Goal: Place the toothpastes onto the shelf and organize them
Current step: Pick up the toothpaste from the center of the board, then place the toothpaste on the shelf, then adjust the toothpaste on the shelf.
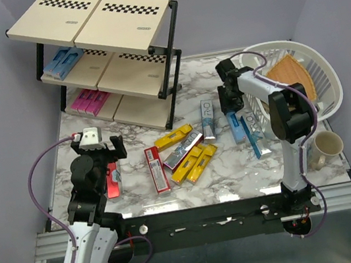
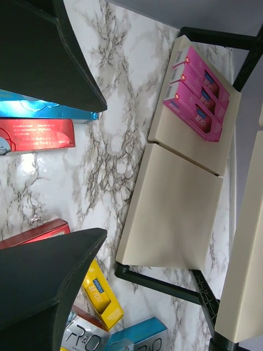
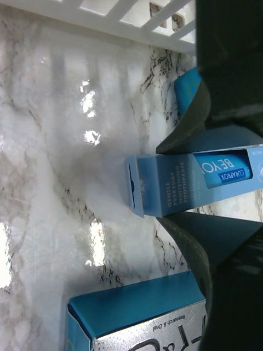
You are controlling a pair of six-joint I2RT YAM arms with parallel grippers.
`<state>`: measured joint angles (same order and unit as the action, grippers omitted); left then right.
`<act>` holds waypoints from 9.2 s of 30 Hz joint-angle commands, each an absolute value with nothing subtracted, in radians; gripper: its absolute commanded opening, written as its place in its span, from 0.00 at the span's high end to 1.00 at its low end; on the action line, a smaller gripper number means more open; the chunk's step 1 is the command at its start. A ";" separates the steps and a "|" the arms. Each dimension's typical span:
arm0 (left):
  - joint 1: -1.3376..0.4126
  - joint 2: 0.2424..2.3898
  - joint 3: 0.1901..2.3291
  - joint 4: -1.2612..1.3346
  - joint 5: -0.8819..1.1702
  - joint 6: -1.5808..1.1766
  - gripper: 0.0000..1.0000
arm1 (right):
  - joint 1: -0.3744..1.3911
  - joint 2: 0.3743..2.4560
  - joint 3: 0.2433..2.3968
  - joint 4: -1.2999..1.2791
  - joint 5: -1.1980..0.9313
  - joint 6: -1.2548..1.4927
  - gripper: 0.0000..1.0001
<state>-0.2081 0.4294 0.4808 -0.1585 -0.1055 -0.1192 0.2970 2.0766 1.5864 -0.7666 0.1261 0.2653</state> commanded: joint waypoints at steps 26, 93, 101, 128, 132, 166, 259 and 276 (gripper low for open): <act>-0.598 0.761 0.589 -0.016 -0.110 -0.078 0.01 | 0.295 1.675 1.301 -0.772 0.012 0.621 0.62; -1.332 1.710 1.174 -0.064 -0.882 -0.058 0.67 | 0.295 1.536 1.206 -0.617 -0.324 0.854 0.48; -1.316 1.577 1.095 -0.048 -0.806 -0.087 0.73 | 0.295 1.511 1.229 -0.568 -0.342 0.807 0.17; -0.868 1.031 1.115 -0.574 -0.238 -0.204 0.72 | 0.295 1.301 1.224 -0.420 -0.242 0.402 0.02; -0.752 1.022 1.193 -0.632 -0.146 -0.158 0.72 | 0.295 1.287 1.209 -0.410 -0.245 0.399 0.02; 0.224 1.437 1.455 -0.233 0.465 -0.005 0.71 | 0.347 1.132 1.097 -0.399 -0.337 0.313 0.03; 0.273 1.537 1.155 0.189 0.161 -1.233 0.40 | 0.345 1.143 1.058 -0.377 -0.285 0.265 0.04; 0.302 1.565 1.178 0.198 0.086 -1.273 0.67 | 0.347 1.150 1.065 -0.380 -0.278 0.262 0.04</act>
<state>0.2794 1.5467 1.1591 0.1928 0.1398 -1.2621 0.3439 1.1435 1.0618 -0.3965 -0.3027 0.2855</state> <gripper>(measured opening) 0.443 0.963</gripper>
